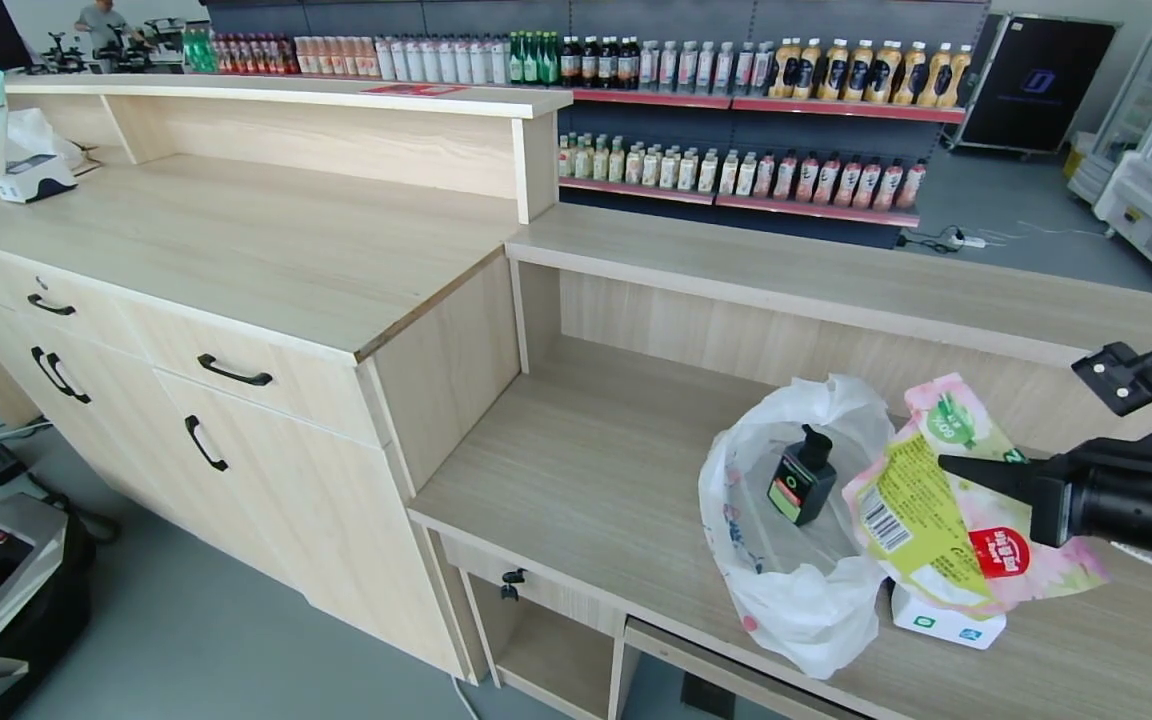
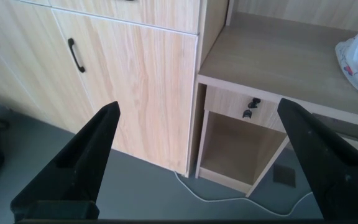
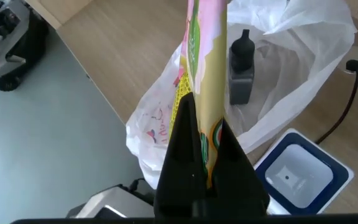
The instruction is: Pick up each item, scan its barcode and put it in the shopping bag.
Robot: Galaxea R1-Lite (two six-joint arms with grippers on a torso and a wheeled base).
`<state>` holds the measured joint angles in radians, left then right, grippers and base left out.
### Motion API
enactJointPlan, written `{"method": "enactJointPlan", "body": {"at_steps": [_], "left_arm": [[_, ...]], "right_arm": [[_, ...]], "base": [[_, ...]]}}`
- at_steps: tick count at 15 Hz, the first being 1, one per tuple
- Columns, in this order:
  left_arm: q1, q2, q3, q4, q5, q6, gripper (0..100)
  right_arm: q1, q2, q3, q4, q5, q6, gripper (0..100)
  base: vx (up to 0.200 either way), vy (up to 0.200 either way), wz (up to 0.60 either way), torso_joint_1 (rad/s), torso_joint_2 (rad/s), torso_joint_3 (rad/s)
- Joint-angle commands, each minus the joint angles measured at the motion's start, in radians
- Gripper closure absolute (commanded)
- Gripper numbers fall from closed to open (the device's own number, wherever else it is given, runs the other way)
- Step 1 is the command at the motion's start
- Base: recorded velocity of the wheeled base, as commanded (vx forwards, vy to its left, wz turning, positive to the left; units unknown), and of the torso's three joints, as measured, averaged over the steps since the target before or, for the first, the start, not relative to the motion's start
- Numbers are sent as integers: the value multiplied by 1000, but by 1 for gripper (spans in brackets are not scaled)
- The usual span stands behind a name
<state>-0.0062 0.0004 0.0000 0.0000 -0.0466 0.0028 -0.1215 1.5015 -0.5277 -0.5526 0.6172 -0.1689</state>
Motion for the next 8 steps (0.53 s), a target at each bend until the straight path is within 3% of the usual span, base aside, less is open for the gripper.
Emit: {"method": "enactJointPlan", "body": {"at_steps": [1,6,8], "left_arm": [[0,1,0,0,1,0,0],[0,1,0,0,1,0,0],[0,1,0,0,1,0,0]], "right_arm": [[0,14,9,-10,1,-1,100],[45,46,-2,-176,2,12,100],[51,65,-9,-254,-4,-43,100]], "base": [[0,0,0,0,0,0],[0,0,0,0,0,0],[0,0,0,0,0,0]]}}
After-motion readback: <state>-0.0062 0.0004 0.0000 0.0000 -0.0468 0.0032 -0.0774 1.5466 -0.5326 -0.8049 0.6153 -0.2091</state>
